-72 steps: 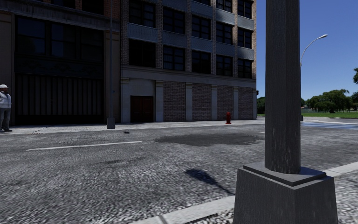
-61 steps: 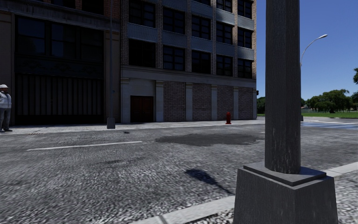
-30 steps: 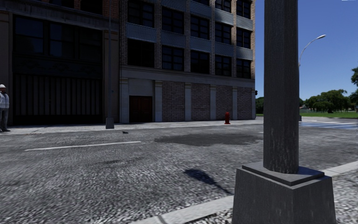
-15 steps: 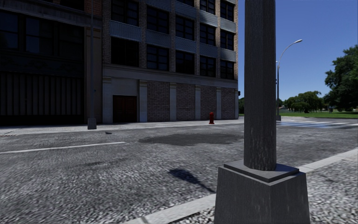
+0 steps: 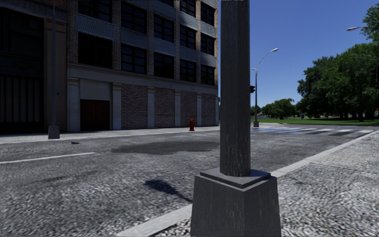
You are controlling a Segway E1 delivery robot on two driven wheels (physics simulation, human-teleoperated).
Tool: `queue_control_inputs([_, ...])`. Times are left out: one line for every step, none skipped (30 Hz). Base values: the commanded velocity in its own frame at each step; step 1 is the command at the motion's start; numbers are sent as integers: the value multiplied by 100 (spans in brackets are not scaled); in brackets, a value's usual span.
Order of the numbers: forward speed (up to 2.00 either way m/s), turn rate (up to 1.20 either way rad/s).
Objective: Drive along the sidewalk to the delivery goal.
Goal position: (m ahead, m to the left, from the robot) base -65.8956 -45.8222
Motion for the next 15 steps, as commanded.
queue_control_inputs([0, -55])
queue_control_inputs([0, -55])
queue_control_inputs([0, -55])
queue_control_inputs([0, -55])
queue_control_inputs([0, -55])
queue_control_inputs([0, -55])
queue_control_inputs([0, -55])
queue_control_inputs([0, -55])
queue_control_inputs([0, -55])
queue_control_inputs([0, -55])
queue_control_inputs([0, -55])
queue_control_inputs([0, -55])
queue_control_inputs([0, -55])
queue_control_inputs([0, -55])
queue_control_inputs([0, -55])
